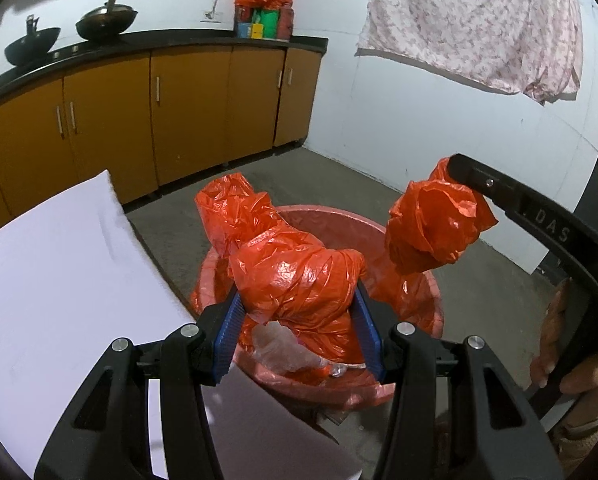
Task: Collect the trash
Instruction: 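Carry both red bags over the orange basket with both tools, then open both tools to drop the red bags into the basket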
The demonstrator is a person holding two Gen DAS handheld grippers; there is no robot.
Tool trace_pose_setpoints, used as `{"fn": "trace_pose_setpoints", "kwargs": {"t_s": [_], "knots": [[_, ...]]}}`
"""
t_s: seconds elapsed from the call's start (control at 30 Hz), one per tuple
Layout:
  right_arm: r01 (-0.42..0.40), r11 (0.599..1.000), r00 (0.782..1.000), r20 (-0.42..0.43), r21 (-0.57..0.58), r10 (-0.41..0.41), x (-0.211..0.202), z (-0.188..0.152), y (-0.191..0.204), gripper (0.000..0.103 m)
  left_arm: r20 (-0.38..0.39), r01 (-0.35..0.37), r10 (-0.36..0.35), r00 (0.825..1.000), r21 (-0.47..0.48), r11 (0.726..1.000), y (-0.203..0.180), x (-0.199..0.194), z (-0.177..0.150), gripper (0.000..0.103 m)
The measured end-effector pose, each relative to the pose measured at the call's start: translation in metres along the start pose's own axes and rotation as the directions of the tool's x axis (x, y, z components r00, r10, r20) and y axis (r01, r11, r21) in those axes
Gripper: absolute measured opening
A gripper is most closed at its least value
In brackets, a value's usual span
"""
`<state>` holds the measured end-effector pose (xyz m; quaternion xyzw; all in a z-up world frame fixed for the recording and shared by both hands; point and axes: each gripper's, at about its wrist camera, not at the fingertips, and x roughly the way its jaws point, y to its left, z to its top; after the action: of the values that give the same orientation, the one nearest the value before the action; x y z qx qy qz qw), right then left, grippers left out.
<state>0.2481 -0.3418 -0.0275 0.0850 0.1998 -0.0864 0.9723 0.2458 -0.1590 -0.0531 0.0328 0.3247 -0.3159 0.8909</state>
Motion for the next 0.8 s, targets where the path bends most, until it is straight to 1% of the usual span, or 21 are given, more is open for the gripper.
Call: {"fn": "trace_pose_setpoints", "kwargs": {"t_s": [0.33, 0.4, 0.43, 0.5, 0.57, 0.7, 0.77, 0.8], "knots": [[-0.007, 1.0, 1.0, -0.007, 0.018, 0.007, 0.01, -0.001, -0.005, 0.004, -0.019, 0.013, -0.013, 1.0, 0.006, 1.0, -0.001, 0.012, 0.0, 0.054], [-0.009, 1.0, 1.0, -0.009, 0.02, 0.009, 0.011, 0.0, -0.005, 0.005, -0.023, 0.014, -0.014, 1.0, 0.003, 1.0, 0.001, 0.013, -0.001, 0.058], [-0.014, 1.0, 1.0, -0.011, 0.022, 0.014, 0.011, -0.001, -0.005, 0.008, -0.027, 0.017, -0.017, 0.999, 0.002, 1.0, 0.001, 0.014, -0.001, 0.061], [-0.022, 0.999, 1.0, -0.01, 0.031, 0.022, 0.012, 0.0, -0.005, 0.011, -0.03, 0.016, -0.016, 0.999, 0.0, 1.0, 0.003, 0.014, -0.002, 0.065], [-0.029, 0.999, 1.0, -0.008, 0.038, 0.03, 0.011, 0.0, -0.005, 0.034, -0.032, 0.012, -0.012, 0.999, -0.005, 1.0, 0.006, 0.012, -0.004, 0.071], [-0.026, 0.999, 1.0, 0.006, 0.04, 0.025, 0.007, 0.001, -0.005, 0.046, -0.032, -0.008, 0.007, 0.999, -0.022, 1.0, 0.015, 0.009, -0.006, 0.072], [-0.025, 0.999, 1.0, 0.011, 0.044, 0.025, 0.004, 0.002, -0.004, 0.057, -0.026, -0.026, 0.025, 0.999, -0.036, 0.999, 0.024, 0.004, -0.007, 0.072], [-0.029, 0.999, 1.0, 0.013, 0.046, 0.028, 0.003, 0.003, -0.004, 0.059, -0.023, -0.036, 0.035, 0.999, -0.04, 0.999, 0.027, 0.001, -0.008, 0.073]]}}
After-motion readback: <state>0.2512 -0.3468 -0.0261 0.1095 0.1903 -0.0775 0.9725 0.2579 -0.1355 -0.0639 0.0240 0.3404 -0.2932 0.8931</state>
